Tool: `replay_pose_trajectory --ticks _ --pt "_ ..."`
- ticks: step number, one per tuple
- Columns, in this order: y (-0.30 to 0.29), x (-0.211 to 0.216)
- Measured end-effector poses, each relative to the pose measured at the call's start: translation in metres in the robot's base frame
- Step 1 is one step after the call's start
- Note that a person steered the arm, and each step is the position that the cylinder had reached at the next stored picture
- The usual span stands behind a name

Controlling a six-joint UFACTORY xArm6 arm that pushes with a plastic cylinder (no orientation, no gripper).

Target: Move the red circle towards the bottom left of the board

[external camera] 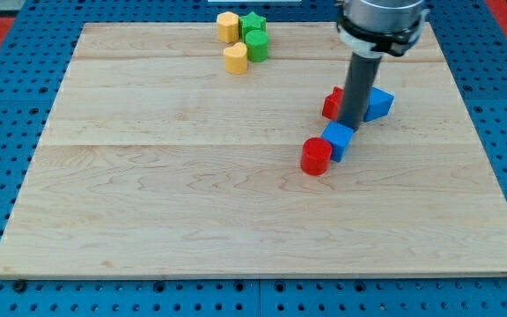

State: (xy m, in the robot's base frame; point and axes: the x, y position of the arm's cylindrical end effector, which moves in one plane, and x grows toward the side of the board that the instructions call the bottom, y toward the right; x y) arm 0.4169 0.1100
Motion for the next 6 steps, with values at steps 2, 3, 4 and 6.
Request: replay_pose_trajectory --ticks 2,3,4,6 --pt "0.017 0.027" --pt "0.008 0.056" --pt "-0.037 0.062" --pt "-0.158 0.066"
